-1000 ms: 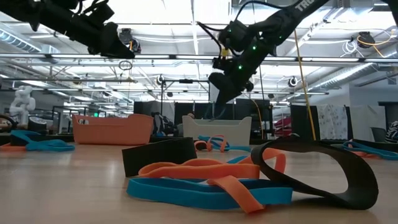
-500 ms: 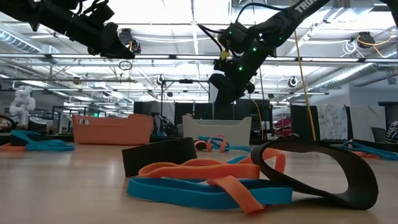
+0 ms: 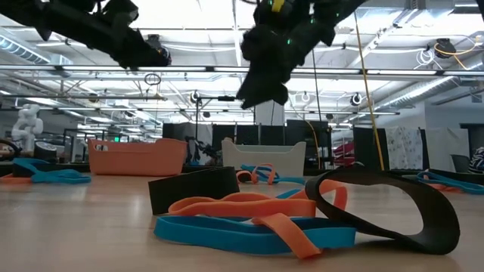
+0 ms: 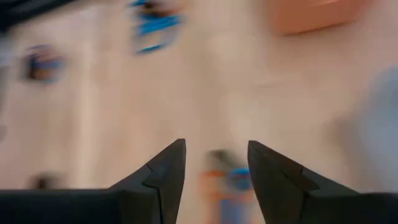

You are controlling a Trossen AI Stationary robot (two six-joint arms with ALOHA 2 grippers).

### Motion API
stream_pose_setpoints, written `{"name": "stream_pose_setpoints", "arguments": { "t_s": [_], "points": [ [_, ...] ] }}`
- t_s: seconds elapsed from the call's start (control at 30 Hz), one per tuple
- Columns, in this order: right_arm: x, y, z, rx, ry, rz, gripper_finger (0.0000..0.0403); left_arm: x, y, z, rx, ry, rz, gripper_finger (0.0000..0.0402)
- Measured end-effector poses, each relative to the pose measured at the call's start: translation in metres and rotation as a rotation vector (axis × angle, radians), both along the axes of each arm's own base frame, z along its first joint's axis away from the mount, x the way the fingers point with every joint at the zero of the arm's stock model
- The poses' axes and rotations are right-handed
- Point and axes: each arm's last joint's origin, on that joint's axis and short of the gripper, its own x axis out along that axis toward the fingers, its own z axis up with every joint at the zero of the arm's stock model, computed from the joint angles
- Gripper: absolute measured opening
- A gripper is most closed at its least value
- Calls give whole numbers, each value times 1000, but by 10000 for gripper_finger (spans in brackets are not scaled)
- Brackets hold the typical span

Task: Sort rubber bands into baskets
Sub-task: Put the blue rubberband into the gray bin

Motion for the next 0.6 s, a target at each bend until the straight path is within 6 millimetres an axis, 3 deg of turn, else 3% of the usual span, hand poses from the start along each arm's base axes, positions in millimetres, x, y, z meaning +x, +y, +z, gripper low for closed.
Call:
{"name": "stream_pose_setpoints", "arguments": {
  "t_s": [0.1,0.33,0.6],
  "points": [
    [4,37,1,81,0,102,164,1,-3,0,-19,-9,-99,123],
    [0,119,0,57,1,336,164,2,-8,1,-56,-25,-285,123],
    [-20,184,-8,-211,-10,706,164,3,-13,3,-61,-47,-377,123]
  ]
}}
